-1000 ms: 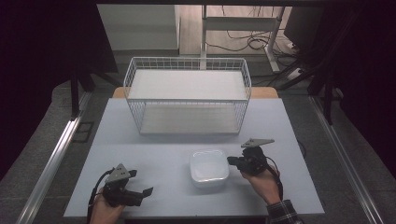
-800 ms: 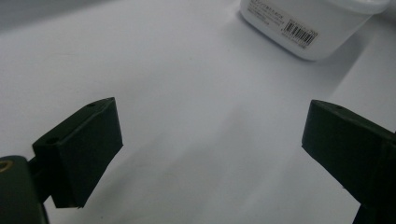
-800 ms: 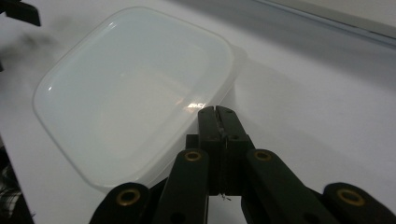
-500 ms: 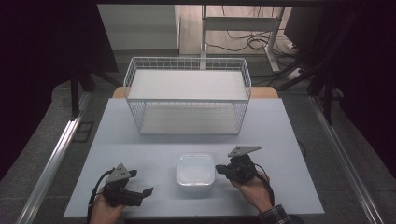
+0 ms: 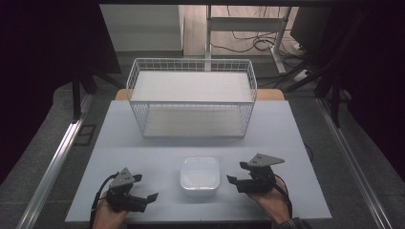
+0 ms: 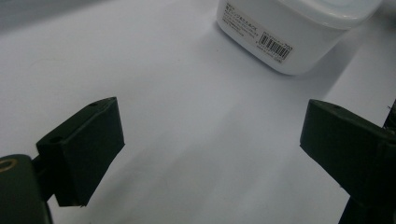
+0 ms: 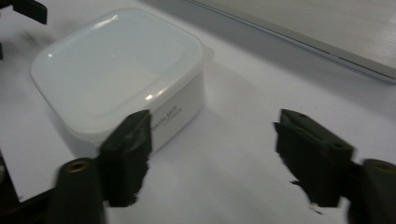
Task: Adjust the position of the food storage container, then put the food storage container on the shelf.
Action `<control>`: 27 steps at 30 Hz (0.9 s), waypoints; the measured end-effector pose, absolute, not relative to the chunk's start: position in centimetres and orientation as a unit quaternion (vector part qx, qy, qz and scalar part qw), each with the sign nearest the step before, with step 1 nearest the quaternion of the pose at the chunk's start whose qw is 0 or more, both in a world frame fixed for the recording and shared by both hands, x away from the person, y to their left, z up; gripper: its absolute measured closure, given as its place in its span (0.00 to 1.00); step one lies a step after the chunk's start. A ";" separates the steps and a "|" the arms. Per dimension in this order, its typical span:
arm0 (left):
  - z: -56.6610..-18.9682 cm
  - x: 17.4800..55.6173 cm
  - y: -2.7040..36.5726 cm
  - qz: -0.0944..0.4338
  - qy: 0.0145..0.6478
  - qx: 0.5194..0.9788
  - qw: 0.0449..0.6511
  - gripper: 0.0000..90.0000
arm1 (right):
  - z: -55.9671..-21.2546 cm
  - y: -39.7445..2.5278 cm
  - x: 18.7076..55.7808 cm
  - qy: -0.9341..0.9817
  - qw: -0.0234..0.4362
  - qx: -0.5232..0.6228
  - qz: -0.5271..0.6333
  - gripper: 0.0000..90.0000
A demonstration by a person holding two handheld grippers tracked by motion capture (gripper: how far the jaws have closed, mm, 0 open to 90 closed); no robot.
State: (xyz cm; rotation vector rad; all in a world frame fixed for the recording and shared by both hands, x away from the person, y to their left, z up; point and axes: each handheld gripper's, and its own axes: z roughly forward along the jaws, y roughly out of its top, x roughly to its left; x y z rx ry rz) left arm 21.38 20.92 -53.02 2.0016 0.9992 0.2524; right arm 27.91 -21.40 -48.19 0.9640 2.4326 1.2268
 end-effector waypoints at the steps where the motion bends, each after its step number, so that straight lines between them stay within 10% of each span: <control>1: -53.0 21.4 20.9 0.104 0.400 0.802 0.431 0.06 | -48.3 -21.5 27.7 0.835 0.129 0.330 0.421 0.20; 27: -52.5 21.6 20.3 0.122 0.365 0.797 0.465 0.05 | -48.7 -21.3 27.8 0.832 0.135 0.327 0.427 0.03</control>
